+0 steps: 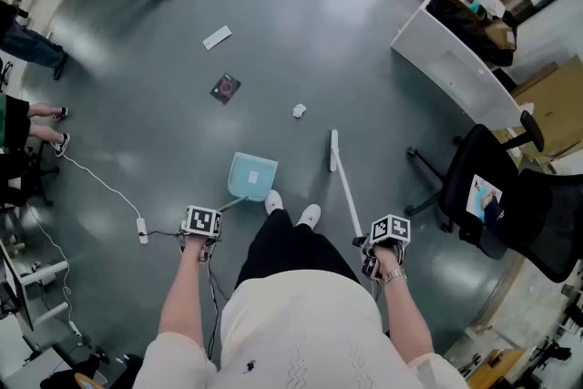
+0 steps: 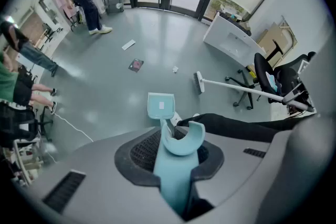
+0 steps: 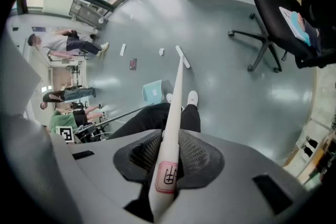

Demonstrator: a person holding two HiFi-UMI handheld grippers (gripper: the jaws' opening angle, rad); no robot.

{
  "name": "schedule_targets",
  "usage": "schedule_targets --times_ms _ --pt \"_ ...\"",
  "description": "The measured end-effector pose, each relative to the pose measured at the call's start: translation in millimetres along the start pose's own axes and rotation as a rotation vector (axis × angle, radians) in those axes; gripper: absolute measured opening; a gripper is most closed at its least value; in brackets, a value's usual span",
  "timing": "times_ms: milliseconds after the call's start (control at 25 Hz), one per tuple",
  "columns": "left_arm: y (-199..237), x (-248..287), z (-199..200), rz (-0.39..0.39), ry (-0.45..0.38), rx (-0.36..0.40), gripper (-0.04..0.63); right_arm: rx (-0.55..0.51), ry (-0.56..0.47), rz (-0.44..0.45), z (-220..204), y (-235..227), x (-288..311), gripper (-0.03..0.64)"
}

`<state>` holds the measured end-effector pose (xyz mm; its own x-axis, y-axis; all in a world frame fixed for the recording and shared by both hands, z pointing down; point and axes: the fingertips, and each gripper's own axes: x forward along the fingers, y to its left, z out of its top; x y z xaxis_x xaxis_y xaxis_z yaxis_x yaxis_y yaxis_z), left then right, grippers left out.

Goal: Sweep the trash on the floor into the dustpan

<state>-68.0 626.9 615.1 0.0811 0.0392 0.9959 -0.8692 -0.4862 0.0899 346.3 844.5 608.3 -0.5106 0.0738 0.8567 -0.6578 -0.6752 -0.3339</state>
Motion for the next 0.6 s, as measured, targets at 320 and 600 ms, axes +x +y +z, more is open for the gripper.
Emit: schedule_targets --times_ms 320,600 --pt "33.5 37.7 163.9 0.079 0.008 0.265 0.091 -0.073 -0.087 -0.132 177.5 28.5 -48.7 0.11" --pt "37.7 82.0 256.7 0.033 0.101 0.38 0.091 -0.081 -0.105 -0.209 292.7 71.3 -62.9 0.11"
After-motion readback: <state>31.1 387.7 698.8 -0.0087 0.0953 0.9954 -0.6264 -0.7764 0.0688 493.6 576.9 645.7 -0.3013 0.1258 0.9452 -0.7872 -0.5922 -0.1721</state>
